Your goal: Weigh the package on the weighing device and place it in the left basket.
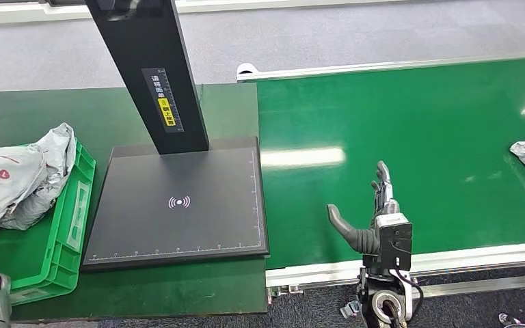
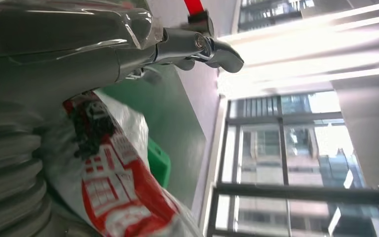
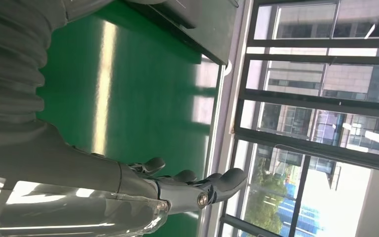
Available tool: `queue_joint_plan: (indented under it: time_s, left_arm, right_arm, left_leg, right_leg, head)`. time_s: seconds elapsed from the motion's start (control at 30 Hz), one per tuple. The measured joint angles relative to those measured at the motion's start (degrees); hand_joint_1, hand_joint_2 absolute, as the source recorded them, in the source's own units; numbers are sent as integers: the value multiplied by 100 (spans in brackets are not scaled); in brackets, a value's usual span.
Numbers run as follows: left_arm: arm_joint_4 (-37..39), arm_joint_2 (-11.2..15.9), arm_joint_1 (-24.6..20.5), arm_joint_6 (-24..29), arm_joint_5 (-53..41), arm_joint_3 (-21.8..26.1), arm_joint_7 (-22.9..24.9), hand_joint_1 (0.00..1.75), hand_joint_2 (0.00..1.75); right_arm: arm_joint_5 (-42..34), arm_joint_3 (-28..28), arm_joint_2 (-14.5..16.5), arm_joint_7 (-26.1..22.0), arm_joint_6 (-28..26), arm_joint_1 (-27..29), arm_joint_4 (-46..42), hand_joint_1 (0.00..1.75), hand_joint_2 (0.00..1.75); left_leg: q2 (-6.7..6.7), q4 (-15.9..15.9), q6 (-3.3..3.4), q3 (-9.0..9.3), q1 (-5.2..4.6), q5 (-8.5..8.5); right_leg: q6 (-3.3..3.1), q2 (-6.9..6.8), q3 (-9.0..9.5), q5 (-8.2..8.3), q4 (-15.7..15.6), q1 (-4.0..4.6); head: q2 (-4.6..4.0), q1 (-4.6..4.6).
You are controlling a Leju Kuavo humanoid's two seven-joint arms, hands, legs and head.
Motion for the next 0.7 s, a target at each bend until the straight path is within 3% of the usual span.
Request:
queue_joint_plan:
  time_s: [0.27, 0.37, 0.47, 0.53, 0.6, 0.7]
  left_arm:
    - [-1280, -370, 507, -211, 106, -423, -104, 0, 175]
    - [-2111, -561, 818, 159, -807, -791, -448, 0, 175]
    - [-3096, -762, 1151, 905, -2372, -1514, -437, 0, 175]
    - [-3624, -825, 1357, 1075, -3056, -2062, -343, 0, 175]
    - [-4089, -859, 1603, 793, -3506, -2691, -198, 0, 175]
    - [-4549, -909, 2068, -159, -3399, -3710, 58, 0, 175]
  right_arm:
    - [45, -57, 28, 1, 12, 23, 64, 0, 175]
    - [99, -103, 38, 1, 22, 23, 81, 0, 175]
    - [140, -153, 40, 30, 61, 14, 82, 0, 175]
    - [197, -173, 39, 71, 117, 8, 90, 0, 175]
    - [273, -201, 33, 115, 193, 2, 103, 0, 175]
    - [358, -241, 26, 160, 296, 0, 119, 0, 175]
  left_leg:
    - [2, 2, 0, -25, 1, -1]
    - [1, 4, 1, -34, 0, -2]
    - [-1, 5, 5, -40, -2, -5]
    - [5, 5, 5, -40, -2, -7]
    - [6, 5, 6, -40, -2, -9]
    - [6, 5, 6, -41, -2, -13]
  right_leg:
    - [0, 2, -28, 1, -1, 1]
    - [0, 2, -38, 1, -3, 0]
    - [2, -2, -33, 1, -6, -3]
    - [5, 3, -36, 4, -7, -3]
    - [7, 6, -38, 5, -9, -4]
    - [7, 7, -38, 4, -9, -4]
  head:
    - [0, -2]
    - [0, -2]
    - [0, 0]
    - [0, -2]
    - [0, -3]
    - [0, -2]
